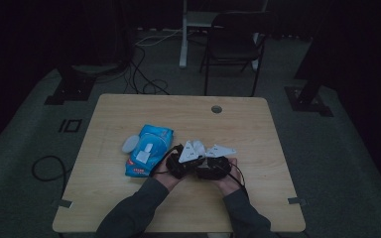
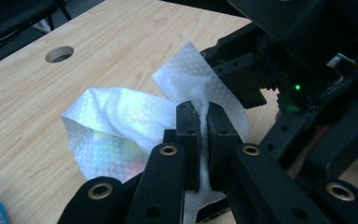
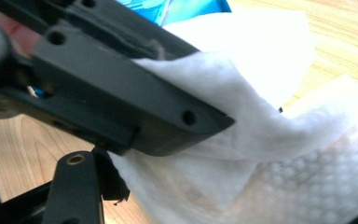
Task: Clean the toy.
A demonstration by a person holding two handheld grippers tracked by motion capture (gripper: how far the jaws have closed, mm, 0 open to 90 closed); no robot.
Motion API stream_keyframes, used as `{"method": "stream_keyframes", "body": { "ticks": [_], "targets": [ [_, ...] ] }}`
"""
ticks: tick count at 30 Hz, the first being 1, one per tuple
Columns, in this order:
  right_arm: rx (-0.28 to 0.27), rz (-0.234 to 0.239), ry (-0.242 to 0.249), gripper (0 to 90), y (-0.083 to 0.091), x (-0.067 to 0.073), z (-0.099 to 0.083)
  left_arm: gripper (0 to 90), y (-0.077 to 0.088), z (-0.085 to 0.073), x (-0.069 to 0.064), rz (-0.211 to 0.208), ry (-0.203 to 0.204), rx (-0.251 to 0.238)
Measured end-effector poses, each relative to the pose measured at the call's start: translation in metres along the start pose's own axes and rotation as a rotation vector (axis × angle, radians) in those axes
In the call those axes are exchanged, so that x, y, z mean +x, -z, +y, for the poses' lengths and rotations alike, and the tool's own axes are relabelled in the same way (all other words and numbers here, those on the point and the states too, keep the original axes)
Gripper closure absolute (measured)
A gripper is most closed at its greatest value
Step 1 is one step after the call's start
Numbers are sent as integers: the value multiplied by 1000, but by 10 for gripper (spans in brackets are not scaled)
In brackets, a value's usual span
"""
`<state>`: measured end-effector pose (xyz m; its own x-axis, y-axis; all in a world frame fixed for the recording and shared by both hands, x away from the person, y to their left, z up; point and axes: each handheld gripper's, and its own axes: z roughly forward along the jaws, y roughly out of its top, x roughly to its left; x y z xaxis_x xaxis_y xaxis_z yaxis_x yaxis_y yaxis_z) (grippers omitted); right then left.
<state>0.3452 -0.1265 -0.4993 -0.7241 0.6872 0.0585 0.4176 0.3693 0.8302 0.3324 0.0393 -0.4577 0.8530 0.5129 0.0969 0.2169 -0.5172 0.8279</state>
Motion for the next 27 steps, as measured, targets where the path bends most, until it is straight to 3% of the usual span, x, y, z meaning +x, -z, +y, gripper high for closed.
{"method": "stream_keyframes", "body": {
  "ticks": [17, 22, 27],
  "targets": [
    [-12, 9, 2, 347, 3, 1, 0, 868, -13, 8, 4, 17, 37, -31],
    [-19, 15, 11, 347, 5, 1, 1, 868, -11, 9, 8, 50, 62, -50],
    [-18, 9, 13, 347, 6, -1, -1, 869, 2, 6, 19, 109, 101, -73]
  ]
}}
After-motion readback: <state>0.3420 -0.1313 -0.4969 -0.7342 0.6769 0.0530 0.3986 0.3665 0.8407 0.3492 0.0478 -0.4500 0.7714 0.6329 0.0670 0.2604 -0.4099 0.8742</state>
